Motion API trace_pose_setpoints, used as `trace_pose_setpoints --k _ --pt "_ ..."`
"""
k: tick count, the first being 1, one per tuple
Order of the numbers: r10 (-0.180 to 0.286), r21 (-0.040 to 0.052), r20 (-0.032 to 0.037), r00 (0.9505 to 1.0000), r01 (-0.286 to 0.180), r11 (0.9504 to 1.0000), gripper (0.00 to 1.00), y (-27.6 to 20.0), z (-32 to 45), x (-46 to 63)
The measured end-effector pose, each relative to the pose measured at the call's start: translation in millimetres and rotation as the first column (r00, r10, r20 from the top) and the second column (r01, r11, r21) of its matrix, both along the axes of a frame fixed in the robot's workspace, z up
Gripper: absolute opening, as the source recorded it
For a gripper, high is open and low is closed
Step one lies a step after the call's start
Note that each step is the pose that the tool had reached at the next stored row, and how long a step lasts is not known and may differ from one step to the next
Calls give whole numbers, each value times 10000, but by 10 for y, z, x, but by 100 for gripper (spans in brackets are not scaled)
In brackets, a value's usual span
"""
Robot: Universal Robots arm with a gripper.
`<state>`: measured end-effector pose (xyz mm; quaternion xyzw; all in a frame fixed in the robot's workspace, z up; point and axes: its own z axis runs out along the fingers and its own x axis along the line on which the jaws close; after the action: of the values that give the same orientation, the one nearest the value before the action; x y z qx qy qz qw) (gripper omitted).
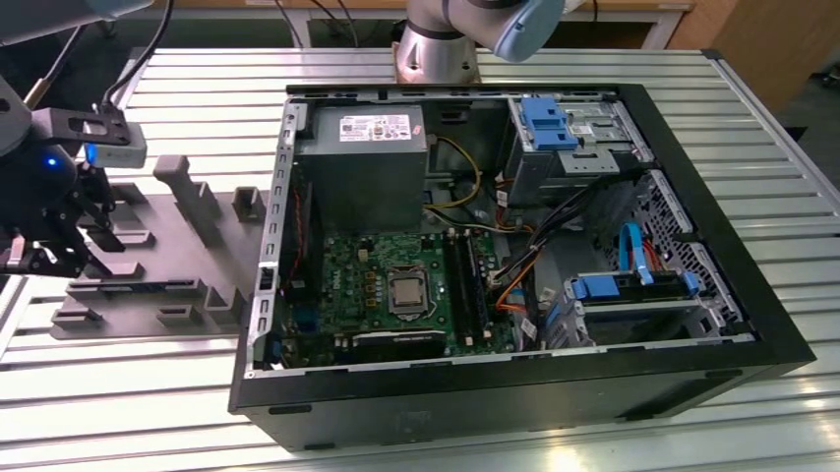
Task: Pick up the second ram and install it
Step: 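Pick up the second ram and move it above second insertion slot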
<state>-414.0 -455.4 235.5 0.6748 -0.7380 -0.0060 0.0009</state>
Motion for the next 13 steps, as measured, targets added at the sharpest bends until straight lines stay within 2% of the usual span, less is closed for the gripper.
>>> trace_pose_setpoints --k 6,13 --pt "2 3 5 10000 -2 10000 40 -2 -13 2" --pt "3 1 2 10000 -3 10000 40 -22 -100 21"
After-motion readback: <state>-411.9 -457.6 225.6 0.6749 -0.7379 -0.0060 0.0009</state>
